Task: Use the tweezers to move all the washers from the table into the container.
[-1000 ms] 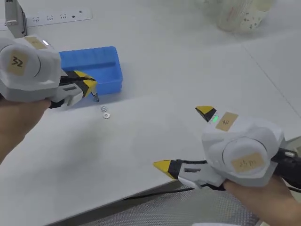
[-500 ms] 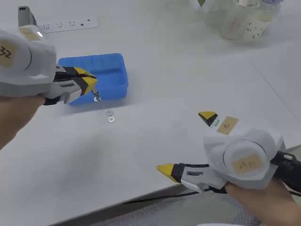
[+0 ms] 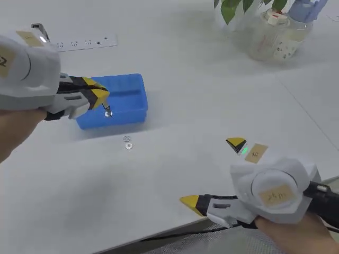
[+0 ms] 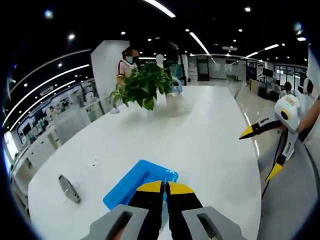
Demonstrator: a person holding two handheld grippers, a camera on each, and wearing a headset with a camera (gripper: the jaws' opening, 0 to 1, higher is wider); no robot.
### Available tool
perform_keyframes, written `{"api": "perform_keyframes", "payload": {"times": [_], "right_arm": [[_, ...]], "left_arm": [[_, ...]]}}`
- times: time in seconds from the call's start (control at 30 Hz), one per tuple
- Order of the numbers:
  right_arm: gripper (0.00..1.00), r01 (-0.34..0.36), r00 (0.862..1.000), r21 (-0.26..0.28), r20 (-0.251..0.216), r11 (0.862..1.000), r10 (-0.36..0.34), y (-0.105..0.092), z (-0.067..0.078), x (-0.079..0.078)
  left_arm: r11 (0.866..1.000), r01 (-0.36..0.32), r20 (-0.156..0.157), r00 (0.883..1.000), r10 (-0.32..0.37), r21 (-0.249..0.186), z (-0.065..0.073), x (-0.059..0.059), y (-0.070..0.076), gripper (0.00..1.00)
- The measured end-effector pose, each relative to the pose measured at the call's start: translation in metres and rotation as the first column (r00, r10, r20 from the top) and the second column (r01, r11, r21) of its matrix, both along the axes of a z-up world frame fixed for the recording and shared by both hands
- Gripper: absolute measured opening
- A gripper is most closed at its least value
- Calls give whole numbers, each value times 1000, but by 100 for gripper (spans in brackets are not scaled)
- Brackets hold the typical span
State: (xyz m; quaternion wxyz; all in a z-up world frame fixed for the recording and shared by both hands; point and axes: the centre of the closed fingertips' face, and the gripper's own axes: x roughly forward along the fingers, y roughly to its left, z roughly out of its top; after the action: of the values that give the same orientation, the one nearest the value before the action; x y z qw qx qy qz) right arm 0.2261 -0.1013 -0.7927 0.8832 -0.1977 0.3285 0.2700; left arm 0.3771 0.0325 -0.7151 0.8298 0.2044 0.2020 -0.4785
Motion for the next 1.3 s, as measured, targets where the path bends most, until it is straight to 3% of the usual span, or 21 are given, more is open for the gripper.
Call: {"api": "perform_keyframes", "payload": {"times": [0.37, 0.67, 1.1, 1.3], "right_arm": [[84, 7, 1000, -12, -8, 1000, -7, -2, -2, 0], [84, 12, 1000, -12, -9, 1000, -12, -3, -3, 0], [84, 9, 1000, -15, -16, 1000, -10, -3, -4, -1], [84, 9, 1000, -13, -19, 1000, -9, -3, -4, -1]], "left_arm": [[1000, -5, 6, 1000, 5, 5, -4, 17, 2, 0], [999, -44, -21, 999, 44, 12, -20, 37, 10, 0], [998, -45, -72, 996, 48, 46, -51, 49, 6, 0], [998, -49, -86, 995, 53, 45, -55, 51, 4, 0]]}}
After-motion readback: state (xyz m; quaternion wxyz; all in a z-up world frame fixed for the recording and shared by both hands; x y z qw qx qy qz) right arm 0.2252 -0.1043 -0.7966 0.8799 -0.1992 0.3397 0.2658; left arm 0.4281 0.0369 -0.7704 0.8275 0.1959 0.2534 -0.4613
